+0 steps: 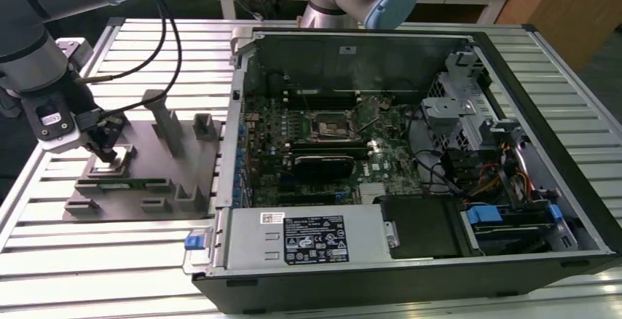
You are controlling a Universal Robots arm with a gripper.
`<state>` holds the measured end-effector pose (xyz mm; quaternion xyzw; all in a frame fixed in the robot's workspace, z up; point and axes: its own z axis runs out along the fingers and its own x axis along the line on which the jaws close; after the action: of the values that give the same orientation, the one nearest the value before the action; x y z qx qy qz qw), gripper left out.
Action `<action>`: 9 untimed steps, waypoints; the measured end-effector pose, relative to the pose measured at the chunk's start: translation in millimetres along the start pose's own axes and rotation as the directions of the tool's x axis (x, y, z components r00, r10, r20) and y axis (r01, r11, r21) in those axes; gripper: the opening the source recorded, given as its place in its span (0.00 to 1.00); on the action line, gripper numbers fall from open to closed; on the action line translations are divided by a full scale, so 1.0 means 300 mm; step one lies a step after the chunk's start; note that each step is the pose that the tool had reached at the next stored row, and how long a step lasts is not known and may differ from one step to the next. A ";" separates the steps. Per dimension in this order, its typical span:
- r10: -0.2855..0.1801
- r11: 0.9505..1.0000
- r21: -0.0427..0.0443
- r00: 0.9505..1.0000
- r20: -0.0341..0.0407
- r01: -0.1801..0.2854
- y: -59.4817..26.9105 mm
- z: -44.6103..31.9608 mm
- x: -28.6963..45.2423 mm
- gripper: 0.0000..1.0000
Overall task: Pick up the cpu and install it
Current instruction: 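Pick up the cpu and move it towards the insertion slot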
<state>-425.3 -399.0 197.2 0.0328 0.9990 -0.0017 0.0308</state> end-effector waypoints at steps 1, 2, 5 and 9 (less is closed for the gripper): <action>0.000 1.000 0.000 1.000 0.000 0.000 0.000 0.000 0.000 0.11; 0.000 1.000 0.000 1.000 0.000 0.000 0.000 0.000 0.000 0.11; 0.000 1.000 0.000 1.000 0.000 0.000 0.000 0.000 0.000 0.11; 0.000 1.000 0.000 1.000 0.000 0.000 0.000 0.000 0.000 0.23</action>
<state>-425.3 -399.0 197.2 0.0325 0.9990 -0.0017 0.0308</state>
